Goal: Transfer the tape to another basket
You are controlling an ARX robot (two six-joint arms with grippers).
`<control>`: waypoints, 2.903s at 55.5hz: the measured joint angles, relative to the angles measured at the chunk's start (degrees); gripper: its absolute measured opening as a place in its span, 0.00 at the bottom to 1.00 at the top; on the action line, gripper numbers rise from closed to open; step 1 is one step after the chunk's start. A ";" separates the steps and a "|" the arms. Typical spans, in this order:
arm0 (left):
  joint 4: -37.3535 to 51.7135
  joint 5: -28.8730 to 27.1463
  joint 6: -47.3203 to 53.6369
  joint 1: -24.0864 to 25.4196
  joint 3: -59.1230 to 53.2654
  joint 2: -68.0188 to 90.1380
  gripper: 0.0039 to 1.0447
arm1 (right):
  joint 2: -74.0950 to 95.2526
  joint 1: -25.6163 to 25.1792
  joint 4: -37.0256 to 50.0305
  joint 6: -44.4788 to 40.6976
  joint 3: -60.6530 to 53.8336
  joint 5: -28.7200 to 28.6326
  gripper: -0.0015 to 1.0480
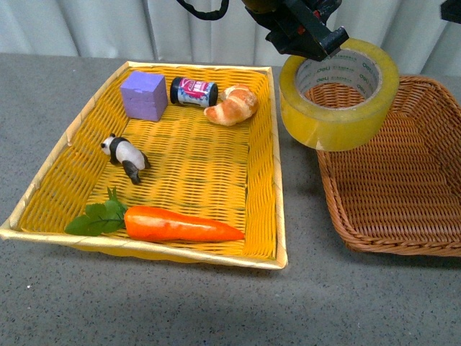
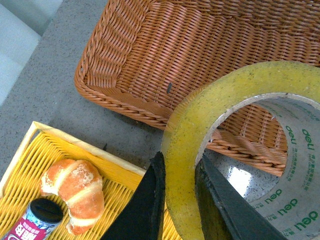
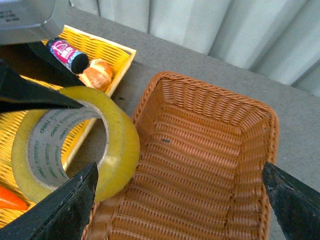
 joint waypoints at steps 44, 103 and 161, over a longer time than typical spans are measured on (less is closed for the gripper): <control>0.00 0.00 0.04 0.00 0.00 0.00 0.13 | 16.33 6.16 -1.40 5.33 7.39 8.20 0.91; 7.34 -13.40 -11.45 -1.40 -3.17 -2.69 0.53 | 19.67 2.75 0.55 7.45 8.35 7.98 0.14; 32.04 -40.61 -41.09 8.09 -25.42 -9.46 0.94 | 32.87 -9.44 18.88 6.64 0.50 6.88 0.37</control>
